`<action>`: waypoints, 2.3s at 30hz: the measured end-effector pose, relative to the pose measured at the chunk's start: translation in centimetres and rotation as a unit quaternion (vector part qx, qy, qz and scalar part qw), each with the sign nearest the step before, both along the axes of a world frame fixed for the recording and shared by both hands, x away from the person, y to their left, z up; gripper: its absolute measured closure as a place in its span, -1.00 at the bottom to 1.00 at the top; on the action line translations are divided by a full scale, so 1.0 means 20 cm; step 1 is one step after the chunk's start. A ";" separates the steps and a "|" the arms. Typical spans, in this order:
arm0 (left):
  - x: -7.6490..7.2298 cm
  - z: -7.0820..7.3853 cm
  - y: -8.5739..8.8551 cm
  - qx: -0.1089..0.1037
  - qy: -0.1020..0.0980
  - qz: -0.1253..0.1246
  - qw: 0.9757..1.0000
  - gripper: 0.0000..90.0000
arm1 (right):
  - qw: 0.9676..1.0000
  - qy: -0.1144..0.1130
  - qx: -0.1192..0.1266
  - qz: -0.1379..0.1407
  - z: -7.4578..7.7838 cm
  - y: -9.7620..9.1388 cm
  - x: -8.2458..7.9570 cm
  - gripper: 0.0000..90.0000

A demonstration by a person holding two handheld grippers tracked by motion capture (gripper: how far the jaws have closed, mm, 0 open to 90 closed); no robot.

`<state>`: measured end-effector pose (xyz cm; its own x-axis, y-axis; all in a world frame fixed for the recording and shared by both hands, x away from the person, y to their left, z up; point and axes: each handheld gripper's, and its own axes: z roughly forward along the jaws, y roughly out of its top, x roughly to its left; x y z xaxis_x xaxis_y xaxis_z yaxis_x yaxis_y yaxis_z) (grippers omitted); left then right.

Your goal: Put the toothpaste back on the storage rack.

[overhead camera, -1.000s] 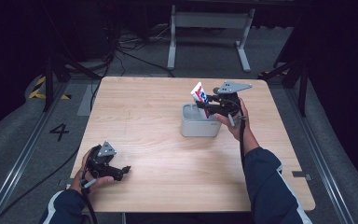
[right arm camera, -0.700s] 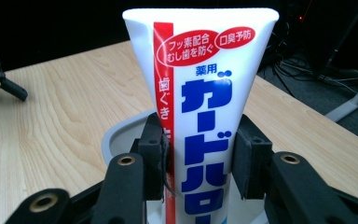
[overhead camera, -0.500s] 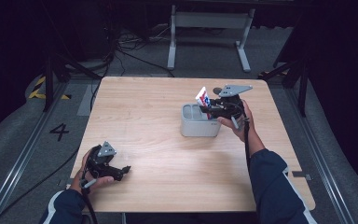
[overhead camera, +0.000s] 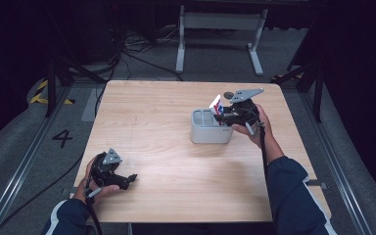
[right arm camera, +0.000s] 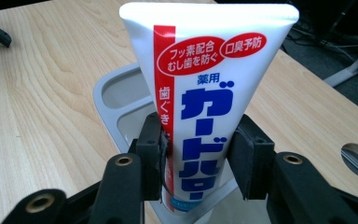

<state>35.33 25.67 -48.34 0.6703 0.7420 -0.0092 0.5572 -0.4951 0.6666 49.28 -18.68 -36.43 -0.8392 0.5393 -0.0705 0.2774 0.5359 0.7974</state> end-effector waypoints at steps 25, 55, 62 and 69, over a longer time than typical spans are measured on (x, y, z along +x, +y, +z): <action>0.00 0.00 0.00 -0.001 0.001 0.000 1.000 -0.96 | 1.000 0.009 -0.021 0.019 -0.02 0.03 -0.02 0.29; 0.00 0.00 0.00 0.000 0.000 -0.002 1.000 -0.97 | 1.000 -0.006 -0.004 0.012 0.03 0.01 -0.05 0.21; 0.00 0.00 0.00 0.000 0.000 -0.002 1.000 -0.97 | 1.000 -0.005 -0.022 0.007 0.04 0.01 -0.08 0.16; 0.00 0.00 0.00 0.001 0.000 -0.002 1.000 -0.97 | 0.999 -0.007 -0.034 0.001 0.05 -0.01 -0.10 0.08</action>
<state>35.37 25.65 -48.34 0.6740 0.7387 -0.0089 0.5552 -0.4985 0.6658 47.26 -18.98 -35.35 -0.8389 0.5310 -0.1193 0.2651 0.5902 0.7625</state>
